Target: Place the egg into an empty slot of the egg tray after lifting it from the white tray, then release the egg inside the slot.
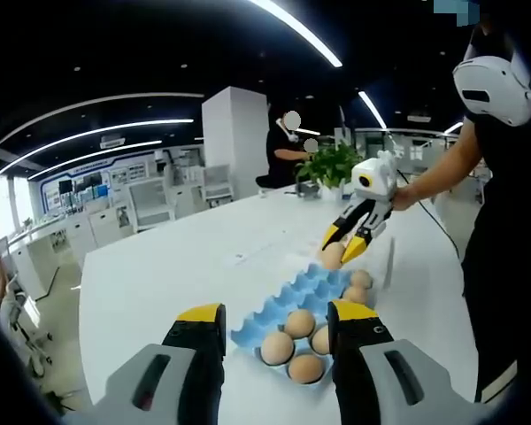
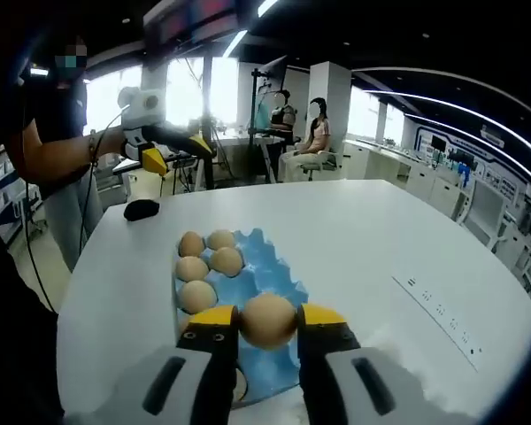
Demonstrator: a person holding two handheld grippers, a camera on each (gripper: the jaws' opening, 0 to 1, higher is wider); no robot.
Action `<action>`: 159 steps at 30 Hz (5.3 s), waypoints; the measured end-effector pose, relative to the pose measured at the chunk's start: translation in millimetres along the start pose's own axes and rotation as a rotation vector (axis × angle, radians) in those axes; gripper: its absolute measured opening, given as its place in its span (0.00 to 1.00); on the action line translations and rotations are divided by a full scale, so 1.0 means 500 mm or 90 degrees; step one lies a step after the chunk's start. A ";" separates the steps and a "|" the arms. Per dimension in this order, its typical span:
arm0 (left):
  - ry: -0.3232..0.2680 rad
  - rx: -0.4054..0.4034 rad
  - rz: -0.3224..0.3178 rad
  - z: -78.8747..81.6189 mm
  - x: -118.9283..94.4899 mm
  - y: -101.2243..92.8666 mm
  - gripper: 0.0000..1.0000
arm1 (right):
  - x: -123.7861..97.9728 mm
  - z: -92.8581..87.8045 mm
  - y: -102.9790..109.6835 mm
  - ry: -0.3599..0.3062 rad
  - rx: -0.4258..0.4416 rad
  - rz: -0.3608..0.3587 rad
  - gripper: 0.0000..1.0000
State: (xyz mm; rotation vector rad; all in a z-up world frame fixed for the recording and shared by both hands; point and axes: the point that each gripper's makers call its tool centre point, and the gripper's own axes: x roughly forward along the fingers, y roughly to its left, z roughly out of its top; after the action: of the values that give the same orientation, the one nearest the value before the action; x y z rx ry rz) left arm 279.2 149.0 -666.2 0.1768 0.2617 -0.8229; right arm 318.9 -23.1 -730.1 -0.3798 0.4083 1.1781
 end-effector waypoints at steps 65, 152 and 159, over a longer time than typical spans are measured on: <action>0.003 -0.007 0.005 -0.013 -0.008 0.002 0.46 | 0.152 -0.029 0.063 0.058 -0.044 0.093 0.27; 0.005 0.005 -0.005 0.006 0.013 -0.005 0.46 | -0.263 -0.250 -0.136 0.109 0.082 -0.188 0.27; 0.002 0.005 -0.006 0.010 0.013 -0.006 0.46 | -0.305 -0.281 -0.171 0.123 0.100 -0.238 0.27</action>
State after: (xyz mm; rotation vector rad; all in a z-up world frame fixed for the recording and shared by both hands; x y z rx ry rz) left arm 282.2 141.3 -663.6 0.1848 0.2625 -0.8330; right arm 334.2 -243.5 -769.9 -0.4145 0.5676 0.7434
